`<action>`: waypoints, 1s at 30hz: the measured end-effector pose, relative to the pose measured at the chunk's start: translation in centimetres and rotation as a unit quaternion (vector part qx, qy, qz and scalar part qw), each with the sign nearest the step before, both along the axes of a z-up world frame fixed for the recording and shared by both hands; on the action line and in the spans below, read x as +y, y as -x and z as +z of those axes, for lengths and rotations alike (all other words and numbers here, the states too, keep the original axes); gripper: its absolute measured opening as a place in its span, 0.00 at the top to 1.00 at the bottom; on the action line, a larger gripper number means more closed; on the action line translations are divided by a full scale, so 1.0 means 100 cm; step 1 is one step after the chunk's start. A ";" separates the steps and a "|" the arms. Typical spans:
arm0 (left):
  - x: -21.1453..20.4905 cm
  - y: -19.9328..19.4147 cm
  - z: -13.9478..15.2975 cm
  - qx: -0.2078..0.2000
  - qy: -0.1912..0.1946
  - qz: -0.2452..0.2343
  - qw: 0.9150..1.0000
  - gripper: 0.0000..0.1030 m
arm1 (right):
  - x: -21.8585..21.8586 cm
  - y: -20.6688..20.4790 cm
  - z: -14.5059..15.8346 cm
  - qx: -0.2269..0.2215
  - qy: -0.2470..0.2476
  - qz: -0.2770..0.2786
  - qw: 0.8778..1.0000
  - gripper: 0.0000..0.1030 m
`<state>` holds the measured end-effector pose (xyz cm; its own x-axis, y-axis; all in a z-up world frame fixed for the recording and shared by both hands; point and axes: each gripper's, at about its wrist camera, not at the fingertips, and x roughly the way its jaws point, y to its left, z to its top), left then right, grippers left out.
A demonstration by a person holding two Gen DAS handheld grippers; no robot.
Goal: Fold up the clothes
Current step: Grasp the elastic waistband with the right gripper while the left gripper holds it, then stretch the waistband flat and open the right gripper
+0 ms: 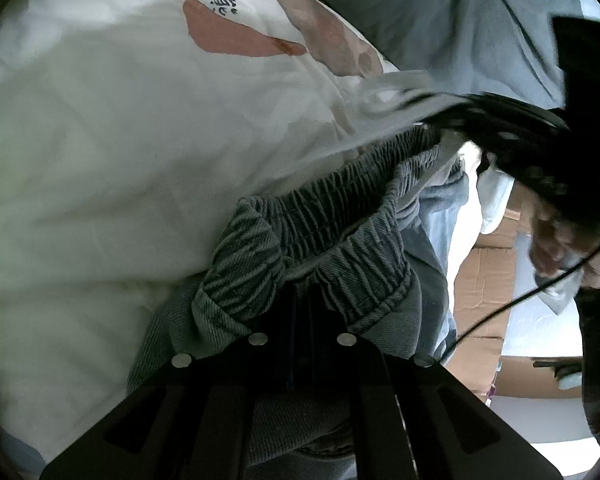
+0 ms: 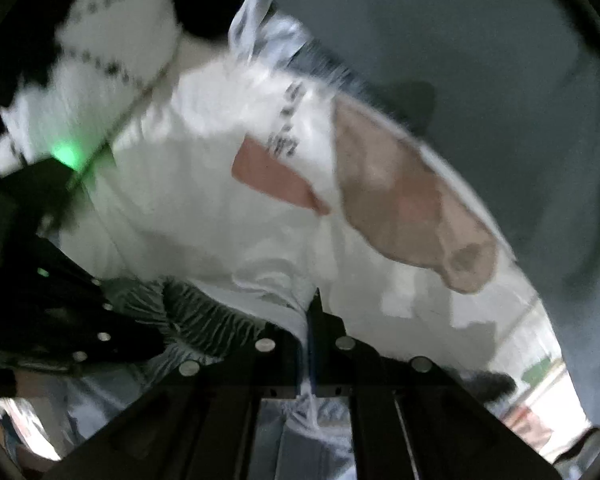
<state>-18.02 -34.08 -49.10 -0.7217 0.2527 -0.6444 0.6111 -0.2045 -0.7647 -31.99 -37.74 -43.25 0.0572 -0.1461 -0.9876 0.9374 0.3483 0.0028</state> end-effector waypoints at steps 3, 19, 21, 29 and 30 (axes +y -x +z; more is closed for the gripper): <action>0.001 -0.004 0.001 0.004 0.000 0.004 1.000 0.96 | 0.004 0.008 0.025 -0.006 0.018 -0.020 1.000 0.98; -0.009 -0.018 0.027 0.005 0.047 0.024 0.999 0.96 | 0.097 0.055 0.076 -0.018 0.041 -0.169 0.985 0.98; -0.008 -0.020 0.031 -0.001 0.056 0.024 0.998 0.96 | 0.112 0.059 0.071 -0.023 0.035 -0.192 0.980 0.98; -0.001 -0.037 0.052 -0.021 0.102 0.015 0.994 0.96 | 0.166 0.069 0.041 -0.046 0.024 -0.289 0.956 0.92; 0.000 -0.041 0.056 -0.024 0.109 0.013 0.994 0.96 | 0.171 0.070 0.038 -0.048 0.022 -0.300 0.953 0.91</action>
<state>-13.95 -34.09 -43.54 -0.6938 0.0842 -0.7153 0.6530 -0.3454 -0.6740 -38.98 -20.61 -39.48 0.0400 -0.2220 -0.9742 0.9640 -0.2480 0.0961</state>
